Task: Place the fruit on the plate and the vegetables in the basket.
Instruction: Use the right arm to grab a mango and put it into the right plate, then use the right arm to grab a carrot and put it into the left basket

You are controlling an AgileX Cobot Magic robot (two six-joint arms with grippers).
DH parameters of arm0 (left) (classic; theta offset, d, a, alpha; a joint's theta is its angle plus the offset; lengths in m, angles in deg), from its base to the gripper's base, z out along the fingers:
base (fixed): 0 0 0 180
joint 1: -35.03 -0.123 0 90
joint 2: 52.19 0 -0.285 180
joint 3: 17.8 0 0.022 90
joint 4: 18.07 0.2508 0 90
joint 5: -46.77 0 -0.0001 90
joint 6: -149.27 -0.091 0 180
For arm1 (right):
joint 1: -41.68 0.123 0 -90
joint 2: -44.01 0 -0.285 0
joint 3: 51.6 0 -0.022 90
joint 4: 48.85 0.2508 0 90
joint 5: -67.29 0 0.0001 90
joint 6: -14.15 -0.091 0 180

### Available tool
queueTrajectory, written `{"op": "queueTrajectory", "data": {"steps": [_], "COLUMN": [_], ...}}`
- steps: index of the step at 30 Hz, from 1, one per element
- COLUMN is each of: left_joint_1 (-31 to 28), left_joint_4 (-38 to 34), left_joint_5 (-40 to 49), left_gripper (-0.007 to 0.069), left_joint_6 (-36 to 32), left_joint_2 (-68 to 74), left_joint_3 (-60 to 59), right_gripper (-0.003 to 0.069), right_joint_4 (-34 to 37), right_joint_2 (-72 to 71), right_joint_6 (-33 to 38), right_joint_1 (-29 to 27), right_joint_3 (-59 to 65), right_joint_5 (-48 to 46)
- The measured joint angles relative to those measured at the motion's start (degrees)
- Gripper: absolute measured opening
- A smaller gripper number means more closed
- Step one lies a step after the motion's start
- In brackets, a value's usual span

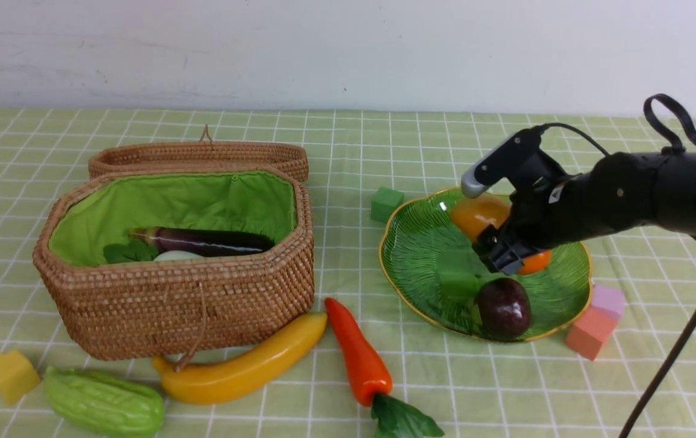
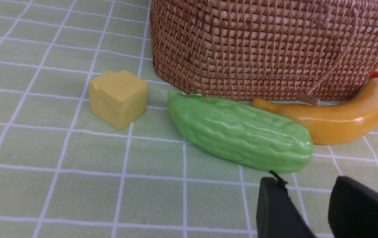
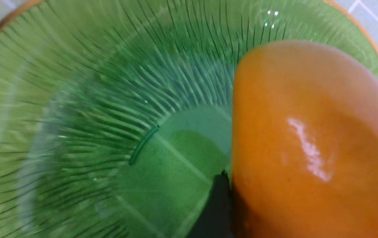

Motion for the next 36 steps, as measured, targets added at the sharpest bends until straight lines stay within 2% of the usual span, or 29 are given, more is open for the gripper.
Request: {"op": "queueTrajectory", "data": {"steps": [3, 10, 14, 18, 27, 36], "left_joint_1": [0.0, 0.0, 0.0, 0.0, 0.0, 0.0], "left_joint_4": [0.0, 0.0, 0.0, 0.0, 0.0, 0.0], "left_joint_5": [0.0, 0.0, 0.0, 0.0, 0.0, 0.0], "left_gripper": [0.0239, 0.0239, 0.0239, 0.0239, 0.0239, 0.0239], "left_joint_6": [0.0, 0.0, 0.0, 0.0, 0.0, 0.0], "left_joint_2": [0.0, 0.0, 0.0, 0.0, 0.0, 0.0], "left_joint_3": [0.0, 0.0, 0.0, 0.0, 0.0, 0.0], "right_gripper": [0.0678, 0.0644, 0.0592, 0.0566, 0.0561, 0.0561], "right_joint_4": [0.0, 2.05, 9.67, 12.16, 12.88, 12.95], "right_joint_2": [-4.02, -11.79, -13.37, -13.32, -11.46, -1.32], "right_joint_6": [-1.63, -7.21, -9.3, -8.63, -12.88, -19.68], "right_joint_1": [0.0, 0.05, 3.49, 8.55, 19.96, 22.21], "right_joint_3": [0.0, -0.08, -0.14, -0.14, -0.14, -8.33], "right_joint_5": [-2.86, -8.82, -18.76, -26.73, -28.08, -30.76]}}
